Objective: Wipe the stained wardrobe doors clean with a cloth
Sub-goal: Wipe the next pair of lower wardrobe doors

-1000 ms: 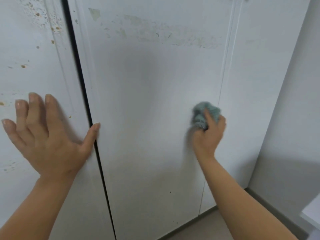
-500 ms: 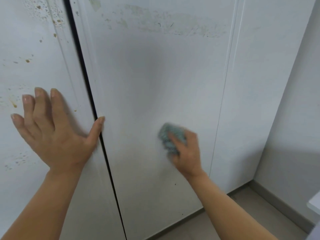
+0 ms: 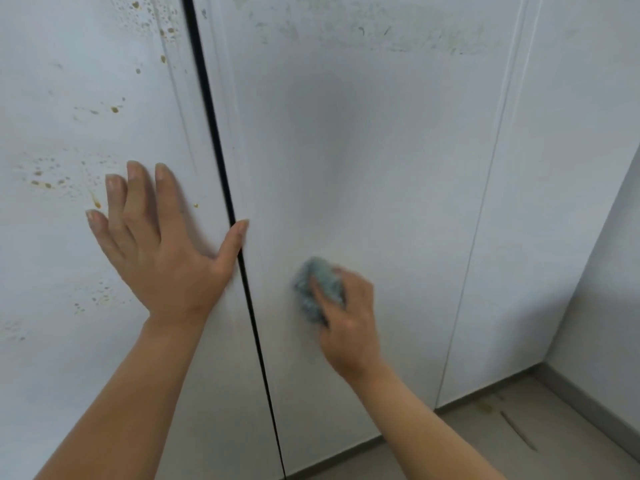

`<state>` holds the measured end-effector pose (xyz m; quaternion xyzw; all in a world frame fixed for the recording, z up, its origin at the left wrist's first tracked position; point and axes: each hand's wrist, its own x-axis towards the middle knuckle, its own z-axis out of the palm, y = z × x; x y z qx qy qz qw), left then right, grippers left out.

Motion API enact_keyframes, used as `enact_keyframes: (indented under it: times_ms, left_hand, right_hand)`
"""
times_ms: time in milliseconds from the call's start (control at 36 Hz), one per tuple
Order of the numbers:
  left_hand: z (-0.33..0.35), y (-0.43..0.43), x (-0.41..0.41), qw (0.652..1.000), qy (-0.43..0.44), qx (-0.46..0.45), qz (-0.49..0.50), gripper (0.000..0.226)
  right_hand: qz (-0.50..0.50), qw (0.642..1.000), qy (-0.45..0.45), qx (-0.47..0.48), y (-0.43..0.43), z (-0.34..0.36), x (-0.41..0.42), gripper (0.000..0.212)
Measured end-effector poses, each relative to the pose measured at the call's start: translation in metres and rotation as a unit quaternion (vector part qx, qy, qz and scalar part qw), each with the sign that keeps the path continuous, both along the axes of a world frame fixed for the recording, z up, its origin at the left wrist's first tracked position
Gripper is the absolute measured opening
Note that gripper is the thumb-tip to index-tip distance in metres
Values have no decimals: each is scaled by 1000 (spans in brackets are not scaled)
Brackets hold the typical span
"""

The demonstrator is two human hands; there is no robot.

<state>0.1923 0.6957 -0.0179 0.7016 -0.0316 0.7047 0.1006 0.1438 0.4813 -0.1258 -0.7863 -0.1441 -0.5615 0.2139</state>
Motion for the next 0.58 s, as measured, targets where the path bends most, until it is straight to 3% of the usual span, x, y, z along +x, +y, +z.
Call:
enact_keyframes:
  times_ms: [56, 111, 194, 278, 333, 389, 472, 556, 583]
  left_hand:
    - [1, 0, -1, 1000, 2, 1, -1, 96]
    - [2, -2, -2, 1000, 6, 0, -8, 96]
    - [2, -1, -2, 1000, 5, -3, -6, 96]
    - [2, 0, -1, 1000, -5, 3, 6, 96]
    - [2, 0, 0, 1000, -9, 6, 8, 96]
    - [2, 0, 0, 1000, -6, 6, 4, 95]
    - [1, 0, -2, 1000, 2, 1, 2, 94]
    - [2, -1, -5, 1000, 9, 1, -3, 93]
    - [3, 0, -5, 1000, 9, 1, -4, 93]
  right_hand:
    - [22, 996, -6, -88, -2, 4, -3, 35]
    - [17, 997, -26, -67, -13, 8, -5, 36]
    - [-41, 990, -46, 124, -31, 14, -1, 40]
    - [-84, 936, 10, 341, -36, 21, 7, 61]
    - [-104, 926, 40, 362, -24, 26, 10, 69]
    - [-105, 950, 37, 292, -3, 23, 10, 66]
    - [-63, 994, 17, 82, 33, 7, 3, 44]
    - [46, 994, 14, -99, 49, -1, -7, 19]
    - [69, 985, 3, -159, 51, -1, -8, 19]
